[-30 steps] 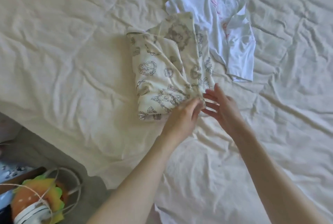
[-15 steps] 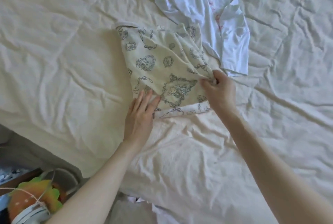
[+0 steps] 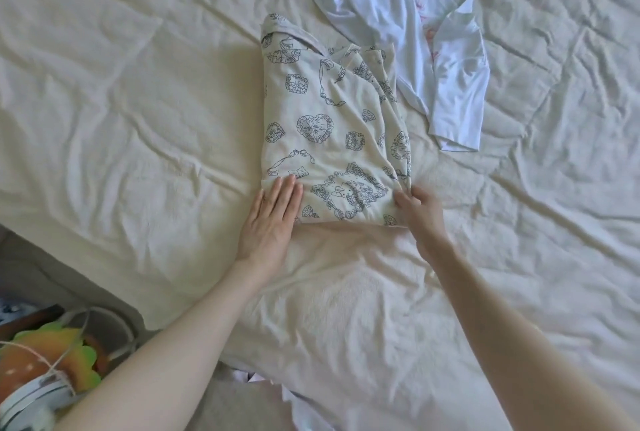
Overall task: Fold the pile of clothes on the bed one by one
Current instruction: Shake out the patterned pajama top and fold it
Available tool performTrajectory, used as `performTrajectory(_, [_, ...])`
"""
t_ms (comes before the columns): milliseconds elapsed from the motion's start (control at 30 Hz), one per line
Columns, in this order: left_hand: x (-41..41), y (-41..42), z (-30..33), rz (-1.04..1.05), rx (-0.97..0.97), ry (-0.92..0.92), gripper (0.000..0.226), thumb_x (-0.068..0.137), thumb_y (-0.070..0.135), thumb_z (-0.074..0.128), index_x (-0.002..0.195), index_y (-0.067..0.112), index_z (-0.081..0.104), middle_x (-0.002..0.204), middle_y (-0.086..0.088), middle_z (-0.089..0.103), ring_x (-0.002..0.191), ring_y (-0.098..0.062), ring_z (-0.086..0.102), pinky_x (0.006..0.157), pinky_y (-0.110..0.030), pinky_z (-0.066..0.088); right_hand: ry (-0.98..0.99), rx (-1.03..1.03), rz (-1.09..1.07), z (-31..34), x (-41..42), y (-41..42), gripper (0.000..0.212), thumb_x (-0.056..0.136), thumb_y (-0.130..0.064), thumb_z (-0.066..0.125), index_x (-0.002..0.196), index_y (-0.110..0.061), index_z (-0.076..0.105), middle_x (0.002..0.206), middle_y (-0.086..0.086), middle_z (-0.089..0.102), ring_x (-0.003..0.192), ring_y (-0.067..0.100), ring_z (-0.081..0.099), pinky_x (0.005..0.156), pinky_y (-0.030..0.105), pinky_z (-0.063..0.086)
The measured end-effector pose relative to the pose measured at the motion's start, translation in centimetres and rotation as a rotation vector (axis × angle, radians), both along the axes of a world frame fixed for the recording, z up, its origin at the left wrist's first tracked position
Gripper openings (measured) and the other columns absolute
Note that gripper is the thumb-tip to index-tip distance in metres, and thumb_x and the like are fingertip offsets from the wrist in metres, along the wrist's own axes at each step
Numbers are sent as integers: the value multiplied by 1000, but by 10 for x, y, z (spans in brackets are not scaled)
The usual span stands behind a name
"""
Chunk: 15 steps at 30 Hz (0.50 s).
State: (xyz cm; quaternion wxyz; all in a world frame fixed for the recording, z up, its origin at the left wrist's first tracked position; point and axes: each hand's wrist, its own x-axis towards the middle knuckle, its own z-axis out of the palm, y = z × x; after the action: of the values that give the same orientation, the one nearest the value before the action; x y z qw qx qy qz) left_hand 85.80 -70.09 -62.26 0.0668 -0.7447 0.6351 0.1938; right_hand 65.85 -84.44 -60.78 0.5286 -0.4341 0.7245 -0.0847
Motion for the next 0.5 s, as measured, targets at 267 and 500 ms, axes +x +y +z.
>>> performTrajectory(267, [16,-12,17,-96,-186,50,56,73,-18,50,128,-9,50,133,-25,51,121,-39,52,93,-48,50,-321,125,39,12,-6,8,39,83,-9,68,120,-6,55,101,9,63,92,20,60,84,37,49])
performTrajectory(500, [20,3,51,84,-220,387,68,67,-19,66,131,-6,48,129,-17,58,118,-33,57,79,-37,55,-152,-60,-195,30,-14,29,18,82,-6,68,86,-21,59,77,1,63,73,18,61,75,37,51])
